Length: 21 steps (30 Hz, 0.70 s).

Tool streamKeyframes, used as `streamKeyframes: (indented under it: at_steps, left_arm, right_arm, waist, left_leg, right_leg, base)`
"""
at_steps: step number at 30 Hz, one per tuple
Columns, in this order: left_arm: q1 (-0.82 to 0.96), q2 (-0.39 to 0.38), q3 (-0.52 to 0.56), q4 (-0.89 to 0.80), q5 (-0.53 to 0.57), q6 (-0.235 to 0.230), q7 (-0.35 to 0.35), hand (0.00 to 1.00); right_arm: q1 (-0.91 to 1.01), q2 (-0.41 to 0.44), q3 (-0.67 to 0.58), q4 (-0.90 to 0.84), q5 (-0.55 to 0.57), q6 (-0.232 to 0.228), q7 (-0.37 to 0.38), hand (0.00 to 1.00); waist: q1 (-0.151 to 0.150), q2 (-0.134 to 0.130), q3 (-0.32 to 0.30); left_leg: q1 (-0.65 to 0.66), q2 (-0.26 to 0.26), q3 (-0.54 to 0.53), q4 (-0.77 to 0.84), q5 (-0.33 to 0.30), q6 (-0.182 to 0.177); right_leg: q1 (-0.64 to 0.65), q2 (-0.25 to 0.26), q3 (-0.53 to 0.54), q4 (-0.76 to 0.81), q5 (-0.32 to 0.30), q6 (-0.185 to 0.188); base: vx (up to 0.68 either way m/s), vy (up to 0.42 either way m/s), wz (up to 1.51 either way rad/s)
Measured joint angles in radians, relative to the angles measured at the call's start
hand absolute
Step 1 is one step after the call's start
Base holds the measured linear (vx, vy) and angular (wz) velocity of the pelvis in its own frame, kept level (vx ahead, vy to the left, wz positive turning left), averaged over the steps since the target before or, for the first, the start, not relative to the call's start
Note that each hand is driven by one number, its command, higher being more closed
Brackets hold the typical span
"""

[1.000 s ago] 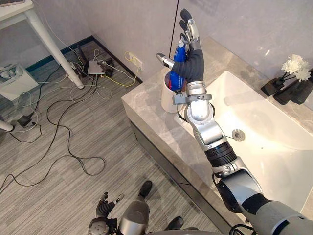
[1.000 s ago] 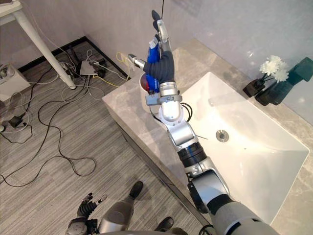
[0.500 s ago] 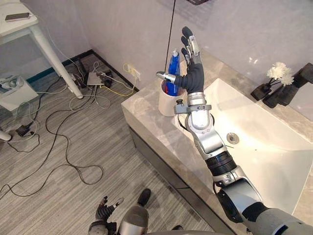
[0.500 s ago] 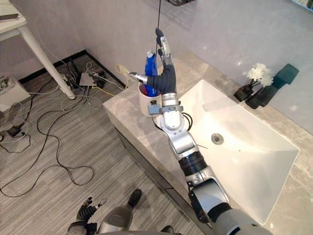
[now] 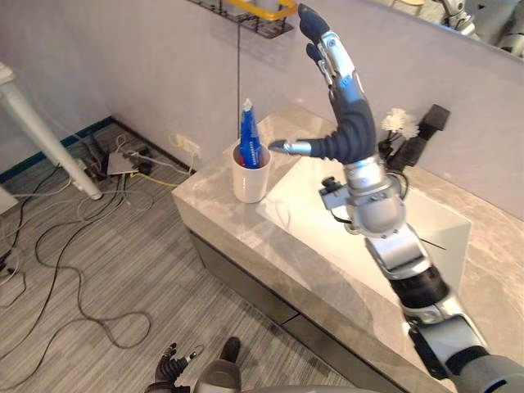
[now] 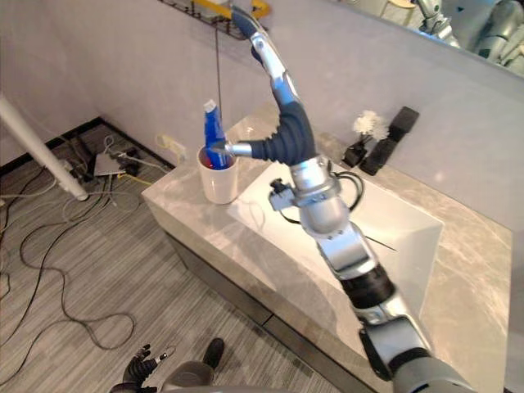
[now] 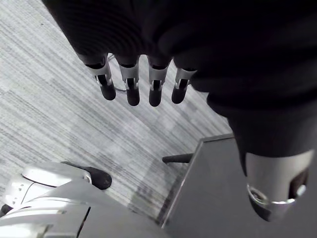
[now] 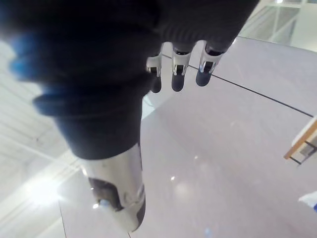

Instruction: Organize washtable

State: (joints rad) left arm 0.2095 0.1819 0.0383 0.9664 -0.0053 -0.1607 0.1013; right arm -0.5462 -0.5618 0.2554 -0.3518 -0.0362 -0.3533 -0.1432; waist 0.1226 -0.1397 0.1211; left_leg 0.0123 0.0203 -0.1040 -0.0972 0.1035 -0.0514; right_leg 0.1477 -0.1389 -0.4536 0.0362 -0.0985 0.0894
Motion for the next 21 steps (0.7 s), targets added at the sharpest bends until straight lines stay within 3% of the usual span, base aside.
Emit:
streamKeyframes:
  at_steps: [2,4,6,9,11,15,17,21]
  left_arm:
    - [0.009,0.000,0.001,0.010,0.000,-0.001,-0.010,0.00]
    - [0.012,0.001,0.001,0.028,0.000,-0.001,-0.014,0.00]
    - [0.015,0.000,0.001,0.032,0.000,-0.001,-0.015,0.00]
    - [0.017,-0.003,0.001,0.046,0.000,-0.002,-0.024,0.00]
    - [0.015,-0.004,0.001,0.045,0.000,-0.002,-0.032,0.00]
    - [0.027,-0.010,0.001,0.045,-0.001,-0.002,-0.036,0.00]
    - [0.026,-0.013,0.002,0.045,-0.001,-0.002,-0.036,0.00]
    - [0.029,-0.017,0.002,0.044,0.000,-0.002,-0.040,0.00]
  right_arm:
    - [0.069,-0.079,-0.146,-0.055,0.009,-0.037,0.016,0.00]
    - [0.101,-0.099,-0.281,-0.067,0.009,-0.051,0.014,0.00]
    - [0.148,-0.099,-0.445,-0.067,0.021,-0.065,0.007,0.00]
    - [0.256,-0.088,-0.716,-0.066,0.038,-0.073,-0.039,0.00]
    - [0.324,-0.058,-0.846,-0.059,0.039,-0.073,-0.061,0.00]
    - [0.510,0.073,-1.055,-0.019,0.065,-0.060,-0.129,0.00]
    - [0.582,0.136,-1.102,-0.004,0.065,-0.048,-0.146,0.00]
    - [0.725,0.341,-1.147,0.103,0.064,-0.012,-0.175,0.00]
  waist:
    - [-0.018,0.002,-0.020]
    - [-0.047,0.005,-0.028]
    - [-0.063,0.009,-0.031]
    - [-0.112,0.023,-0.044]
    - [-0.119,0.027,-0.047]
    - [-0.170,0.047,-0.072]
    - [-0.173,0.052,-0.081]
    - [-0.202,0.061,-0.098]
  left_leg:
    - [0.004,0.008,0.039,-0.004,-0.005,0.001]
    - [0.006,0.013,0.066,-0.004,-0.007,0.003]
    - [0.015,0.016,0.098,-0.005,-0.012,0.005]
    - [0.021,0.014,0.132,-0.005,-0.018,0.011]
    - [0.024,0.013,0.145,-0.005,-0.021,0.011]
    - [0.025,0.013,0.169,-0.005,-0.033,0.010]
    - [0.024,0.014,0.178,-0.005,-0.038,0.008]
    - [0.018,0.013,0.192,-0.005,-0.045,0.008]
  right_leg:
    - [-0.020,0.002,0.041,-0.001,0.009,-0.004]
    - [-0.034,0.004,0.069,-0.005,0.019,-0.004]
    - [-0.045,0.004,0.103,-0.006,0.025,-0.003]
    - [-0.049,0.002,0.129,-0.021,0.046,0.000]
    - [-0.051,0.002,0.144,-0.028,0.051,0.001]
    - [-0.067,0.000,0.170,-0.031,0.048,0.007]
    - [-0.073,0.000,0.179,-0.032,0.047,0.008]
    - [-0.084,-0.001,0.189,-0.032,0.049,0.006]
  base:
    - [-0.07,0.004,-0.49]
    - [-0.04,0.013,-0.48]
    - [-0.03,0.016,-0.53]
    - [-0.01,0.023,-0.34]
    - [0.00,0.011,-0.24]
    - [0.00,0.002,-0.21]
    - [0.03,-0.001,-0.15]
    - [0.04,0.002,-0.07]
